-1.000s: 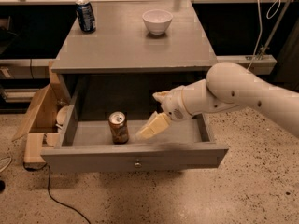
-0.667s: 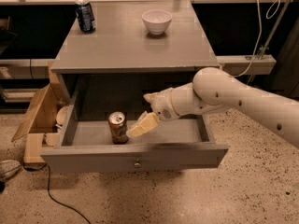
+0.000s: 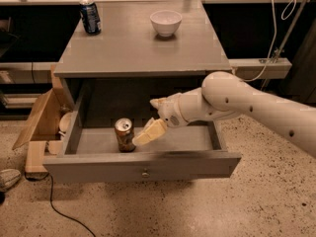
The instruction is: Pick orange can from top drawer and place on counter
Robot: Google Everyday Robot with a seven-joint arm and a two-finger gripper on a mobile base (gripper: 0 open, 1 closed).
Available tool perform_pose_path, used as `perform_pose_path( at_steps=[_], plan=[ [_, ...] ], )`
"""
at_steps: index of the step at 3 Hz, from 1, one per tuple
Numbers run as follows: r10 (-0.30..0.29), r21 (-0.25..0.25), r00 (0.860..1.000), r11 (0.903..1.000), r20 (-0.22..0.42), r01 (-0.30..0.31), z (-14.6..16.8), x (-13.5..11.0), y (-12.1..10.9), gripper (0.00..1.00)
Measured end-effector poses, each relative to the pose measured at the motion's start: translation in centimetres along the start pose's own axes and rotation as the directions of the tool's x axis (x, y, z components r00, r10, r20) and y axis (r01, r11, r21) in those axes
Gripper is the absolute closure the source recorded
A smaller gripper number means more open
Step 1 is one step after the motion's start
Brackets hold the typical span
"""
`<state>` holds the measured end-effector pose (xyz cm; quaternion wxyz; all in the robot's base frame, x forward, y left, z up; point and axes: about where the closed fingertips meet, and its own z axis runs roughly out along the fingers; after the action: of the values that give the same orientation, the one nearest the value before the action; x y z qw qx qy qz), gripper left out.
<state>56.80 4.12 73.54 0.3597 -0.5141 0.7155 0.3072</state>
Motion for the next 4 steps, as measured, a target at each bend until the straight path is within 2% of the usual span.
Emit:
perform_pose_path(
  at_steps=[2,3,4],
  plan=[
    [-0.077,-0.005,0.995,0.997,0.056,0.077,4.5,-1.1,-1.2,0.0],
    [-0.092,0.006,0.993,0.9958,0.075,0.092,7.4,-0.6,-1.9,0.0],
    [-0.095,0.045,0.992,0.9948,0.083,0.091,8.7,-0.1,-2.7,0.0]
  ],
)
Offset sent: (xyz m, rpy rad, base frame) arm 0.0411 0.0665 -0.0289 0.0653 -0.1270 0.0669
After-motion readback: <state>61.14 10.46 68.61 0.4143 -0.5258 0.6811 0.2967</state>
